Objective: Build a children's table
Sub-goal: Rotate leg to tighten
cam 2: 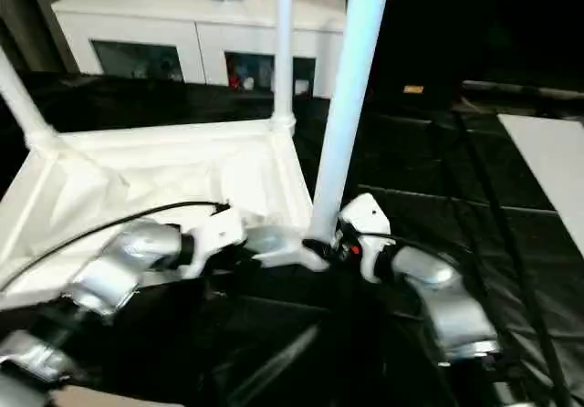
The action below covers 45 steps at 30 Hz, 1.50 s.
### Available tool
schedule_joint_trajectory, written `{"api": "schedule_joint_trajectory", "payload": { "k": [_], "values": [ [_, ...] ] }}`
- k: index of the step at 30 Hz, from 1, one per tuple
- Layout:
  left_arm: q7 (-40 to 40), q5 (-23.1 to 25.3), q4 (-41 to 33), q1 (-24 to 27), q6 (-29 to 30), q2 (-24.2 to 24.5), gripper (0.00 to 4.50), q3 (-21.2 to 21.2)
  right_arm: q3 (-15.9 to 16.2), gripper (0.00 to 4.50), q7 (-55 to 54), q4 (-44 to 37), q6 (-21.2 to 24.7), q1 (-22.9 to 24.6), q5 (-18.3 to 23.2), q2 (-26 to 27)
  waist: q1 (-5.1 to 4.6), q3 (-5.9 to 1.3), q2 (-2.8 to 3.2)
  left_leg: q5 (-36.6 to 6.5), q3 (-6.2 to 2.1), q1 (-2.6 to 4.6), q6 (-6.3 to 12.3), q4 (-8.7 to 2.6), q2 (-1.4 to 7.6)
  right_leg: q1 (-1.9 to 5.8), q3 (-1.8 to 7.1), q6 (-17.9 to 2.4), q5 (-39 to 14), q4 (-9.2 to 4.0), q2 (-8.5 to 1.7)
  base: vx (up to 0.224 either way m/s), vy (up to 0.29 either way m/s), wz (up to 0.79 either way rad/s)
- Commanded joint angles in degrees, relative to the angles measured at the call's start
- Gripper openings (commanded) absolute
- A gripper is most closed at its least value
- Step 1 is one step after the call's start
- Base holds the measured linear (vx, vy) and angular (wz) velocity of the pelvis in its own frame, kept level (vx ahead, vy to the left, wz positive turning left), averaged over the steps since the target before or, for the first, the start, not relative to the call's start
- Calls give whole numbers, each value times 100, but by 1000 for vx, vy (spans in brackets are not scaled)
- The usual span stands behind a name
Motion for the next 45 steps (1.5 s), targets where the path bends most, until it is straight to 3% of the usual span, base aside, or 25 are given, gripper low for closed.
{"api": "schedule_joint_trajectory", "payload": {
  "k": [1,2,3,4,5,6,7,8,9,10,11,12,13,14,15,17,18,19,22,24,26,29,33,39,45],
  "values": [
    [952,65,199,-293,205,-479,0,99,308,213,-772,435,416,-23,-395,462,-132,-155,2,-3143,-302,210,-238,-451,251,-14,-48,-185,-4272,-759,-309,-66,42,-5],
    [952,65,199,-293,205,-479,0,99,308,213,-772,435,416,-23,-395,462,-203,-144,14,-3319,-336,210,-244,-479,266,24,-124,-160,-4162,-782,-295,-56,64,-4],
    [952,65,199,-293,205,-479,0,99,308,212,-772,435,416,-23,-395,462,-274,-120,99,-3850,-435,184,-313,-604,353,163,-247,-162,-3707,-746,-269,-56,64,-4],
    [1492,57,498,-462,323,-744,0,273,0,212,-1538,712,500,-226,-344,877,-312,-96,191,-4388,-515,34,-400,-836,474,362,-211,-316,-2875,-437,-255,-61,64,-5],
    [1967,73,784,-618,349,-970,0,413,-276,212,-2192,974,507,-421,-312,1228,-292,-62,189,-4713,-493,-47,-453,-1012,549,434,-194,-410,-2496,-229,-194,0,0,0],
    [1967,73,784,-618,349,-970,0,413,-276,212,-2192,974,507,-421,-312,1228,-47,-87,220,-5020,-299,-333,-544,-1391,637,674,-120,-554,-1475,607,-90,-107,16,9],
    [2241,88,1018,-752,343,-1118,0,481,-538,211,-2630,1268,465,-645,-164,1518,69,-151,-40,-4215,-68,-24,-349,-1179,477,358,253,-367,-1912,507,-129,-67,-72,21],
    [2416,114,1199,-849,258,-1218,0,541,-736,207,-2869,1501,391,-831,-14,1718,34,-178,-434,-2188,-98,483,-194,228,9,-388,366,-16,-5284,-677,-663,-67,-72,21],
    [2418,156,1279,-892,195,-1247,0,551,-843,206,-2897,1615,361,-936,73,1816,82,-317,-285,-1134,-217,212,-12,235,16,-125,673,-154,-5293,-594,-839,48,-91,2],
    [2382,184,1302,-906,166,-1248,0,550,-889,206,-2872,1668,350,-990,113,1855,153,-318,-215,-76,-389,-396,115,-114,95,410,504,-317,-3980,-268,-760,113,-15,-29],
    [2338,215,1283,-898,95,-1218,0,538,-881,206,-2837,1685,241,-1021,75,1840,187,-341,-117,170,-336,-237,91,-339,217,188,321,-561,-1917,-94,-329,104,-32,-21],
    [2307,241,1267,-889,40,-1190,0,537,-892,206,-2784,1665,117,-1034,34,1833,110,-309,-141,-127,-308,-183,124,-349,228,118,304,-720,-1464,-77,-238,60,-5,-13],
    [2160,248,1185,-841,-48,-1110,0,506,-831,258,-2602,1532,-73,-1000,-20,1751,127,-329,-39,-780,-266,-48,101,-373,264,93,350,-1120,-1171,-105,-299,0,0,0],
    [2071,282,1103,-794,-108,-1019,0,474,-780,258,-2485,1386,-237,-953,-100,1640,111,-311,-23,-996,-256,-68,99,-386,262,109,356,-1256,-1166,-122,-297,0,0,0],
    [2036,298,1073,-774,-142,-966,0,447,-751,271,-2445,1295,-332,-924,-159,1580,101,-312,-61,-1188,-228,-130,87,-412,238,193,335,-1254,-1322,-152,-288,0,0,0],
    [1833,300,994,-721,-256,-859,0,364,-738,290,-2314,1169,-361,-881,-185,1486,109,-300,-95,-1216,-197,-136,165,-421,222,198,342,-1111,-1601,-209,-308,0,0,0],
    [1833,300,994,-721,-256,-859,0,364,-738,290,-2314,1169,-361,-881,-185,1486,90,-300,-75,-1097,-214,-201,169,-446,220,236,326,-1007,-1755,-214,-315,0,0,0],
    [1833,300,994,-721,-256,-859,0,364,-738,305,-2314,1169,-361,-881,-185,1486,89,-310,-57,-1036,-216,-196,142,-453,239,217,316,-949,-1838,-236,-318,0,0,0],
    [1585,303,843,-624,-319,-693,0,270,-757,320,-2016,968,-370,-805,-142,1266,125,-341,-67,-722,-189,-181,227,-408,266,187,342,-1112,-1170,-173,-303,0,0,0],
    [1184,307,597,-471,-386,-420,0,195,-613,327,-1239,555,-307,-609,-57,740,135,-344,-64,-554,-187,-192,337,-401,269,201,330,-1225,-691,-125,-281,0,0,0],
    [558,147,335,-304,-586,-145,0,106,-495,327,-350,132,-237,-367,181,223,196,-338,-61,-614,-193,-190,472,-394,295,250,330,-1238,-512,-114,-302,0,0,0],
    [-587,-174,-120,-31,-948,393,0,-124,-293,327,1111,-449,-344,96,445,-728,189,-348,-39,-576,-191,-177,596,-391,295,230,323,-1397,-226,-78,-292,0,0,0],
    [-1404,-554,-636,145,-750,713,0,-216,-182,327,2154,-737,-383,396,612,-1439,209,-324,-39,-731,-165,-141,676,-401,344,217,335,-1598,-161,-75,-309,0,0,0],
    [-1601,-595,-798,113,-696,765,0,-204,68,327,2406,-836,-349,344,604,-1575,252,-276,-40,-1154,-149,-102,383,-455,355,169,351,-1439,-1234,-180,-328,0,0,0],
    [-1576,-552,-722,64,-754,800,0,-180,229,327,2463,-681,-419,204,427,-1428,243,-292,-56,-1125,-158,-124,273,-461,343,173,349,-1295,-1310,-175,-328,0,0,0]
  ]
}}
